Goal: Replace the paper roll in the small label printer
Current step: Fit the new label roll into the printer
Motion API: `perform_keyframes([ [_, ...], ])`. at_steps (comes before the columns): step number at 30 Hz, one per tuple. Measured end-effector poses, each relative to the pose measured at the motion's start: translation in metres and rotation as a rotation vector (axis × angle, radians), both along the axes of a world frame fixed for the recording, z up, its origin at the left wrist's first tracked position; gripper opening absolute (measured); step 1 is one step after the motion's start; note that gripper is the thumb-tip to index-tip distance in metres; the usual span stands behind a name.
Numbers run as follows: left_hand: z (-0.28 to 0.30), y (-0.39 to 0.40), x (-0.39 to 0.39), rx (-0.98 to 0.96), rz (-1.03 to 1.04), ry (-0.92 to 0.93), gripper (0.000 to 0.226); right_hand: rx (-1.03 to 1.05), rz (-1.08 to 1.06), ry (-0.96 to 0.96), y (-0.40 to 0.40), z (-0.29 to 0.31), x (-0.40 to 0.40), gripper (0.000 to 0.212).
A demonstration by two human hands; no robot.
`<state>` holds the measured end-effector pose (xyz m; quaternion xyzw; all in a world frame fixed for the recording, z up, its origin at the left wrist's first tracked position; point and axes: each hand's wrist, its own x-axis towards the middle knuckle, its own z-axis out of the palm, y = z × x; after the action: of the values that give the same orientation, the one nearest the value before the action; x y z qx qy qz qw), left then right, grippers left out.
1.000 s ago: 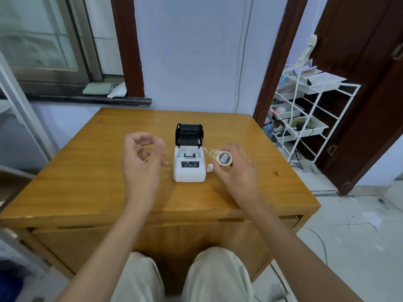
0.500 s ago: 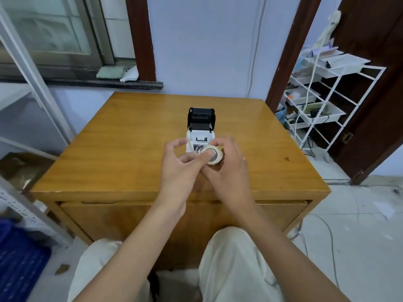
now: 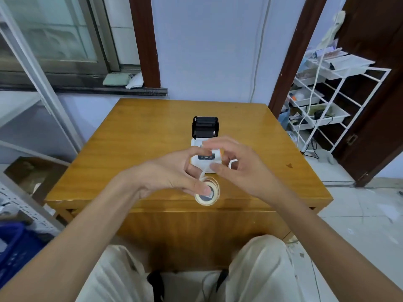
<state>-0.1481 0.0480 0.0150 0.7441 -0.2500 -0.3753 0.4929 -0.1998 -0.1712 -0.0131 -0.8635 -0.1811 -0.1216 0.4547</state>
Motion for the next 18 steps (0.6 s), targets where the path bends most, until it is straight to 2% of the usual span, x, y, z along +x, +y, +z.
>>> perform_keyframes([
  [1,0.0,0.0,0.001,0.005,-0.009,-0.004,0.086,0.041,-0.009,-0.025,0.001,0.0,0.004,0.023],
  [2,-0.001,0.0,0.003,0.008,-0.003,-0.007,0.085,0.084,-0.025,-0.036,0.0,-0.002,0.007,0.012],
  [5,-0.007,0.005,0.011,-0.036,0.074,0.054,0.088,0.16,-0.101,-0.067,-0.007,-0.009,0.009,0.01],
  [9,-0.022,0.015,0.022,-0.259,0.244,0.231,0.084,0.209,-0.203,-0.043,-0.021,-0.017,0.001,0.012],
  [13,-0.037,0.008,0.026,-0.463,0.439,0.353,0.078,0.068,-0.211,-0.085,-0.015,-0.021,-0.014,0.023],
  [18,-0.039,-0.017,0.018,-0.657,0.661,0.445,0.079,-0.412,-0.29,-0.409,0.009,-0.035,-0.018,0.005],
])
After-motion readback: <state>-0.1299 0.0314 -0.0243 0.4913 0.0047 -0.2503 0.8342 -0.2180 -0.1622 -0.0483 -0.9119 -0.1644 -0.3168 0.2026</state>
